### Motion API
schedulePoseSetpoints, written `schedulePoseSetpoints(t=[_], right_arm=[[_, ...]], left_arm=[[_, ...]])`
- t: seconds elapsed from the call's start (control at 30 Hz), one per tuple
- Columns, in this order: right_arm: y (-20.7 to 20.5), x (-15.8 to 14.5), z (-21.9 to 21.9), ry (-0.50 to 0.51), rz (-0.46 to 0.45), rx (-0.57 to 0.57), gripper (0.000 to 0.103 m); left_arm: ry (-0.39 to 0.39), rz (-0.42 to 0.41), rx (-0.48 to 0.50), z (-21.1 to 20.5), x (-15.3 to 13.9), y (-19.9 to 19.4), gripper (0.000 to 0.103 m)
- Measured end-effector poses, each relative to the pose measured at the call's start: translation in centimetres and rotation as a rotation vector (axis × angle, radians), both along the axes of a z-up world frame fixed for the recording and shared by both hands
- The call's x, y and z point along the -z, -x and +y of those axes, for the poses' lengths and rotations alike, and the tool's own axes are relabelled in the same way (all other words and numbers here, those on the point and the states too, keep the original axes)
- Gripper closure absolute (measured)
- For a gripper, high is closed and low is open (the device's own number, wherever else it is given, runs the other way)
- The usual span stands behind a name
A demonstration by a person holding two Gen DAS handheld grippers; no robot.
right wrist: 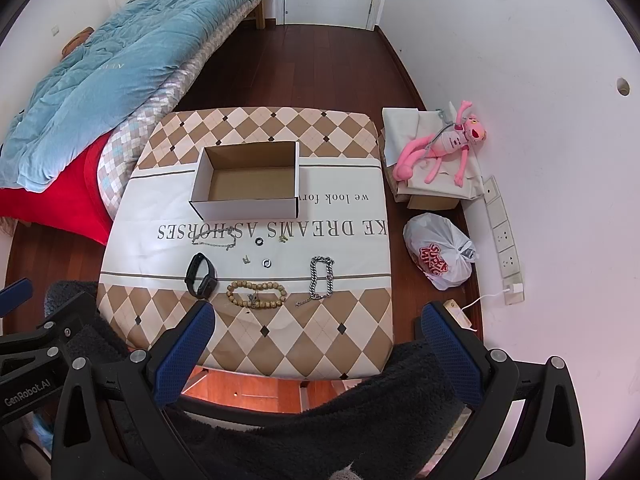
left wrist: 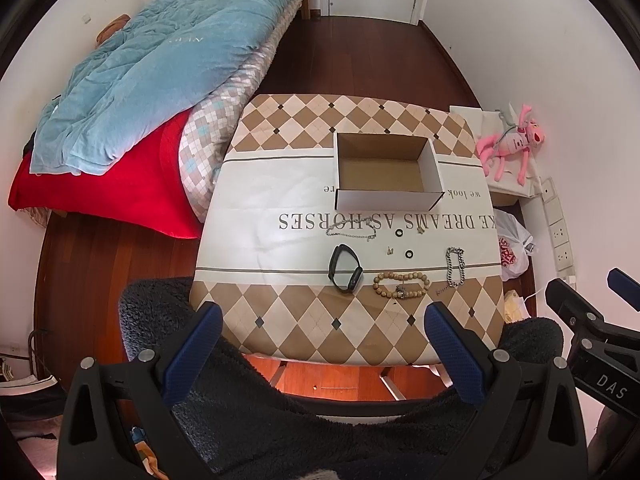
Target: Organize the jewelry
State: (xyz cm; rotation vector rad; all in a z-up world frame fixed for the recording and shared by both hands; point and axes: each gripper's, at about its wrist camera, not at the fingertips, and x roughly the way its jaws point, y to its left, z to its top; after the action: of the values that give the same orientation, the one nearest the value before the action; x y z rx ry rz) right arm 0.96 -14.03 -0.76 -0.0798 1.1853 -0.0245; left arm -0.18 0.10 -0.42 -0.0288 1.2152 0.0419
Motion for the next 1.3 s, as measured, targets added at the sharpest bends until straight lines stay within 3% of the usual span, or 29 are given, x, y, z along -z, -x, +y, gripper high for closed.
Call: schedulePoseSetpoints(t=[1.3], right_arm=[[-0.17, 0.06, -0.15, -0.008, -0.008, 0.003, 0.0]], left_arm=[[0.019, -0.009, 0.001, -0.52, -0.57, -0.77, 0.0]])
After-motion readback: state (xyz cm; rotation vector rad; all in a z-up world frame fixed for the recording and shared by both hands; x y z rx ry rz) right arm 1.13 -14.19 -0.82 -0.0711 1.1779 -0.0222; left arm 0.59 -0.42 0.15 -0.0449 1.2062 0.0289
